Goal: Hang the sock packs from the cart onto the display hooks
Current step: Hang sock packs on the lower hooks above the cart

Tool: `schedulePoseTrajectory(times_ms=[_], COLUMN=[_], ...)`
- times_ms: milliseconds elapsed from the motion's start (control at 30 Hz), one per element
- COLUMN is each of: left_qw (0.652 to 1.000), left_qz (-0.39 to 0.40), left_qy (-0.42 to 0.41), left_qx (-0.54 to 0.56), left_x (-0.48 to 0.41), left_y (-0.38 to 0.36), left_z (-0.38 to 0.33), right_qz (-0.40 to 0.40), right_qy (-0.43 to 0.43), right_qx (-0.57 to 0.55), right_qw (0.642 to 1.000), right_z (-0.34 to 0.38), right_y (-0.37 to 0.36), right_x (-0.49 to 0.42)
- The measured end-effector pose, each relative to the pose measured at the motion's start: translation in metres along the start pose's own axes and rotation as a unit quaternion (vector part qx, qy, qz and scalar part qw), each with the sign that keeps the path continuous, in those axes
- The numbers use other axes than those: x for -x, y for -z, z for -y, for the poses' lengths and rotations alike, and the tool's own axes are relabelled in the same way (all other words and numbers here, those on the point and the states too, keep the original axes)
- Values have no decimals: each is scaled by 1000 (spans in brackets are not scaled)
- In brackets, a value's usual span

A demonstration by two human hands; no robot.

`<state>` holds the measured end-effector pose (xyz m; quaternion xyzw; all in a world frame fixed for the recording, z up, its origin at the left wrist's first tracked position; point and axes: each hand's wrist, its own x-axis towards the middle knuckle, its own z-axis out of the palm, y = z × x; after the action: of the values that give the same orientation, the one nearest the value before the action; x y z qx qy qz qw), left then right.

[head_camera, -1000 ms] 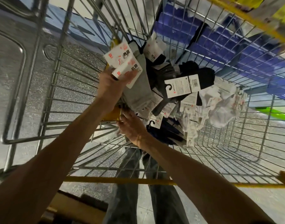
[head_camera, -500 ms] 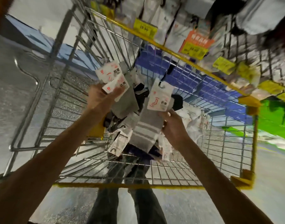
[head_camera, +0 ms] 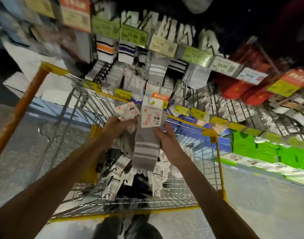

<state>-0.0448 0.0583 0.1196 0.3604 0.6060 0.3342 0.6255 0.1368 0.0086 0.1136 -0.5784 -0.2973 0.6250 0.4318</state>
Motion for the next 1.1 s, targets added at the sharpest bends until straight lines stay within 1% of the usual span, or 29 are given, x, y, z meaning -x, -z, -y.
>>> schedulePoseTrajectory(times_ms=[100, 167, 333, 433, 533, 667, 800, 933, 1067, 1100], left_qw=[1000, 1000, 999, 999, 999, 999, 997, 997, 999, 999], left_qz=[8, 1, -8, -6, -4, 10, 21, 24, 8, 4], left_qy=[-3, -8, -48, -49, -41, -37, -53, -68, -43, -33], left_qx=[9, 3, 5, 14, 2, -12, -54, -41, -23, -33], left_x=[15, 30, 56, 65, 62, 54, 38, 22, -2, -12], left_y=[-8, -14, -33, -45, -48, -42, -31, -29, -19, -15], left_z=[-26, -40, -68, -86, -95, -99, -105, -114, -116, -117], right_qz=[12, 18, -16, -32, -24, -17, -31, -47, -82, -95], right_qy=[-18, -7, 55, 51, 56, 49, 39, 12, -14, -17], right_qx=[-14, -25, -32, -33, -12, -17, -19, -25, -15, -13], right_qw=[1000, 999, 998, 998, 998, 998, 999, 998, 996, 995], right_z=[27, 42, 63, 72, 82, 89, 92, 94, 102, 106], right_y=[3, 3, 3, 7, 10, 9, 2, -6, -13, -15], right_x=[19, 32, 52, 56, 55, 45, 23, 7, -17, -23])
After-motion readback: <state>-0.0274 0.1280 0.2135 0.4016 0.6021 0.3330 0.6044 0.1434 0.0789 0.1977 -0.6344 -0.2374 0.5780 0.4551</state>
